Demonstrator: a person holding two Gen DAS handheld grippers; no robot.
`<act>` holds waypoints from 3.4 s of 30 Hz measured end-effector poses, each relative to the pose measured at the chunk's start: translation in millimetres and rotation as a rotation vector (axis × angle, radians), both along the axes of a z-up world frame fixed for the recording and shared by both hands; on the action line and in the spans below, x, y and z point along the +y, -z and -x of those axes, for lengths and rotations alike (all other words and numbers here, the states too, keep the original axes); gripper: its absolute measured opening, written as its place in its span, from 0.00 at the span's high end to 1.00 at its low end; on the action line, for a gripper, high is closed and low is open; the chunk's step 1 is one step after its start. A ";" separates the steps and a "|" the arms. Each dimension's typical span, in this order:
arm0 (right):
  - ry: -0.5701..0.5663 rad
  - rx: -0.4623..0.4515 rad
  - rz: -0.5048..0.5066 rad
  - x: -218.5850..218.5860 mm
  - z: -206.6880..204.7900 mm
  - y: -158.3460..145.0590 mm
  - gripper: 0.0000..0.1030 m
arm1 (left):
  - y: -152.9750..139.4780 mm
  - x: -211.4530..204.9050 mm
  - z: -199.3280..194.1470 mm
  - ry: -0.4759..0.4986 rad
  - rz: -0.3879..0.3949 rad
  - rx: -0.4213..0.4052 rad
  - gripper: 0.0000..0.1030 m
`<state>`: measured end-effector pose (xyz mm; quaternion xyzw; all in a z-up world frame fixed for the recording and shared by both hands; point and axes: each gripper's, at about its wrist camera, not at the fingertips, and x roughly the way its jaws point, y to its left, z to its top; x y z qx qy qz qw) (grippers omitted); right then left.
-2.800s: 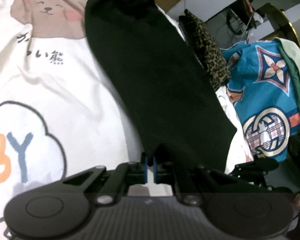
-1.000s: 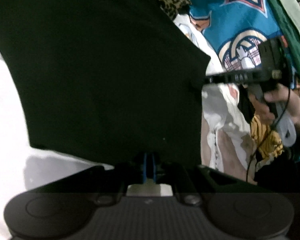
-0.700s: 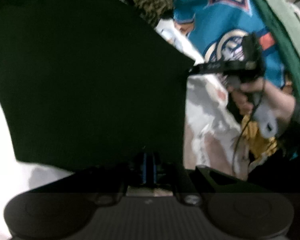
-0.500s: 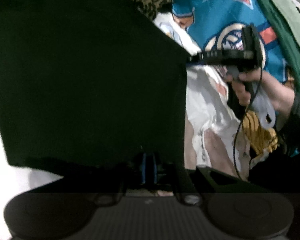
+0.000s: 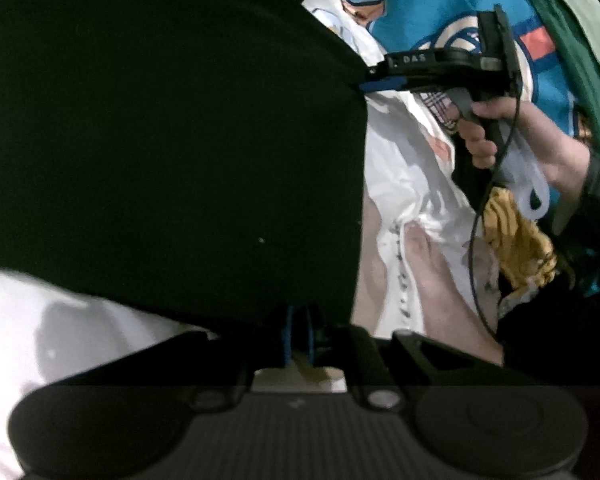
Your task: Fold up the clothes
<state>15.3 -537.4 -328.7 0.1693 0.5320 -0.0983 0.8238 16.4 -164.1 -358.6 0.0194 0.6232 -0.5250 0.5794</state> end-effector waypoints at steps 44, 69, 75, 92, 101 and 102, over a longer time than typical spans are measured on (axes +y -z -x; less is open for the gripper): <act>0.096 -0.029 -0.010 -21.1 27.0 -1.0 0.54 | 44.1 39.9 -38.6 -0.567 0.117 0.465 0.41; 0.105 -0.024 0.011 -19.6 26.4 -0.8 0.53 | 52.8 25.5 -28.7 -0.510 0.173 0.476 0.53; 0.110 -0.030 0.015 -20.9 23.9 -3.2 0.53 | 53.8 10.6 -19.0 -0.470 0.192 0.496 0.58; -0.021 -0.106 -0.037 -42.2 17.5 -16.8 0.53 | 61.3 34.0 -7.8 -0.584 0.193 0.551 0.94; -0.220 -0.071 -0.044 -35.0 -3.7 -13.1 0.54 | 47.2 59.2 -10.2 -0.572 0.182 0.537 0.94; -0.237 -0.065 -0.045 -34.2 -5.8 -11.0 0.54 | 47.3 60.3 -9.9 -0.574 0.179 0.536 0.94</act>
